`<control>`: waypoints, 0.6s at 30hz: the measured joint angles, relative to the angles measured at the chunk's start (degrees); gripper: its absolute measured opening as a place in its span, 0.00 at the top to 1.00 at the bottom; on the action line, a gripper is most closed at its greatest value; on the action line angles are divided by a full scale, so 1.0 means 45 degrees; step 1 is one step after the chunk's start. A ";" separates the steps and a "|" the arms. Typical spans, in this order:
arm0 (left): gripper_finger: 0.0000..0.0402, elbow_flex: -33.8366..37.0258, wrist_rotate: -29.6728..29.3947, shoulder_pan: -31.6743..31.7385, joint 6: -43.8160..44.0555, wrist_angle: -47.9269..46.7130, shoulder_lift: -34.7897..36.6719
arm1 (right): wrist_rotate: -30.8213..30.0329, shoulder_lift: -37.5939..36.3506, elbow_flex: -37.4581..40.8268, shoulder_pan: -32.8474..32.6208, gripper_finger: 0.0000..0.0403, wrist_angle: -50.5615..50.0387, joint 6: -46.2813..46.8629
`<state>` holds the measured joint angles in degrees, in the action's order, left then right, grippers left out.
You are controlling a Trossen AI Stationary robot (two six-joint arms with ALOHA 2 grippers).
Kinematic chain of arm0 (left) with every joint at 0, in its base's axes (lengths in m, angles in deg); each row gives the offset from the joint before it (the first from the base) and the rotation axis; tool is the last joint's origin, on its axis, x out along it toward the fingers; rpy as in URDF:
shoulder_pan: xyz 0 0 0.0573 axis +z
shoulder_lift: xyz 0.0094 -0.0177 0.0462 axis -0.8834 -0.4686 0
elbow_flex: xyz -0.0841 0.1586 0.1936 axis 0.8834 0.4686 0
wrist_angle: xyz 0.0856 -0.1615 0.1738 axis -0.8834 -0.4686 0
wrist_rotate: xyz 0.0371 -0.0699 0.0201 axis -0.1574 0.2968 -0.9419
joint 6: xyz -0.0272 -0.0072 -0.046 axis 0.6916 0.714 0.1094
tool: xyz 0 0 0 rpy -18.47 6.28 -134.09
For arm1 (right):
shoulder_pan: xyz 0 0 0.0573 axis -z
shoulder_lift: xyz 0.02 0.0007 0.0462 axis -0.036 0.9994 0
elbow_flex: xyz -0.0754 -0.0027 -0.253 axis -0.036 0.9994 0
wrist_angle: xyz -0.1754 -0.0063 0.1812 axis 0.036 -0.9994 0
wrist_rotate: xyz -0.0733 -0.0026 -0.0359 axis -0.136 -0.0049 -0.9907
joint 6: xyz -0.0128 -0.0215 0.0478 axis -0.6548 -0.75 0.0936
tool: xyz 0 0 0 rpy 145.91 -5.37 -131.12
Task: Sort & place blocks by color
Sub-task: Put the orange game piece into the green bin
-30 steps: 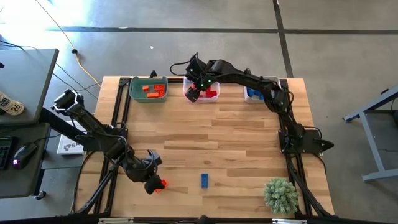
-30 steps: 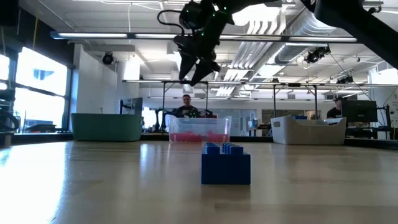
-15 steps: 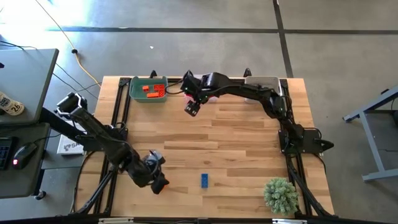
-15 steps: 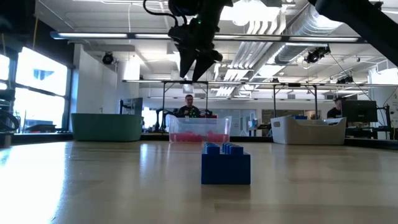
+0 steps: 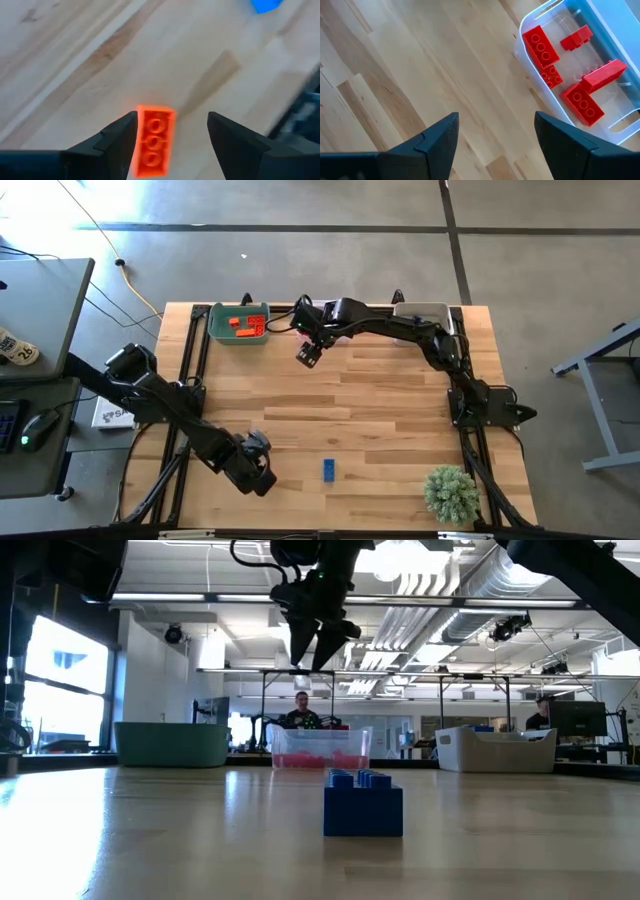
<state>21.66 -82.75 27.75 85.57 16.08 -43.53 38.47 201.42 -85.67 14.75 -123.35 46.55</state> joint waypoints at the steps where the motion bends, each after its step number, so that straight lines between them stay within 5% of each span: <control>1: 0.43 0.0005 0.0000 0.0000 -0.0003 -0.0143 -0.0107 | 0.0020 0.0000 0.0000 0.0000 0.38 -0.0014 0.0004; 18: 0.43 0.0000 0.0545 -0.0656 0.0215 0.0001 -0.1496 | 0.0020 0.0005 0.0005 0.0000 0.38 -0.0049 0.0008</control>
<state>21.66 -80.29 24.80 86.54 16.08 -50.26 38.56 201.45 -85.65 14.75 -123.57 46.59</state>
